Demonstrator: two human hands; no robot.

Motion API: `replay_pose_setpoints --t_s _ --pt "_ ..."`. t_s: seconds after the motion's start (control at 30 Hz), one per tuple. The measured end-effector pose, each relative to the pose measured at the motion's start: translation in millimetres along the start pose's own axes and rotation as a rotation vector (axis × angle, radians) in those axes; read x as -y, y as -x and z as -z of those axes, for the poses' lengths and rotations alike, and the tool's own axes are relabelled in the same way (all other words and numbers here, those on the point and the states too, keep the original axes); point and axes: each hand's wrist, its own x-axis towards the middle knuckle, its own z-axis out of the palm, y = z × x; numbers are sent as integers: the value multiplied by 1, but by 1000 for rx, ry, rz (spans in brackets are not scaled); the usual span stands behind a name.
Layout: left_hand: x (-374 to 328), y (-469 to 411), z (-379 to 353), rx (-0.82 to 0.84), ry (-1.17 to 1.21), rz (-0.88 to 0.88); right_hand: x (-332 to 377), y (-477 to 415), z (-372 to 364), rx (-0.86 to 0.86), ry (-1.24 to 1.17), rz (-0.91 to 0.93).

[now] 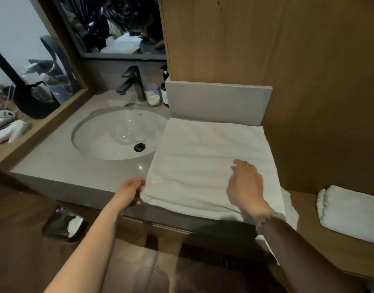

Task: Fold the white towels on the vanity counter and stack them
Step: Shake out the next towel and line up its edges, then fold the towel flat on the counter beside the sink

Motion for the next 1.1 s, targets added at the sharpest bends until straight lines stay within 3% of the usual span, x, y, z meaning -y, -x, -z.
replay_pose_setpoints --t_s 0.1,0.17,0.23,0.4,0.53,0.8,0.93,1.0,1.1 --pt "1 14 5 106 111 24 81 -19 -35 402 -39 448" --pt "3 16 6 163 129 -11 115 -27 -56 616 -32 523" --pt "4 16 7 188 133 -41 127 -34 -70 719 40 518" --pt "13 14 11 245 136 -70 132 -48 -77 815 116 478" --pt "20 14 14 202 26 -125 134 -54 -82 798 120 459" --pt "46 37 0 -386 -88 -458 124 -64 -85 832 -8 462" --pt "59 51 -11 -525 -135 -656 122 -63 -87 792 -15 478" --pt "62 53 -13 -617 -129 -589 122 -64 -90 765 37 497" --pt "60 45 -8 -603 144 -210 125 -63 -92 741 83 505"
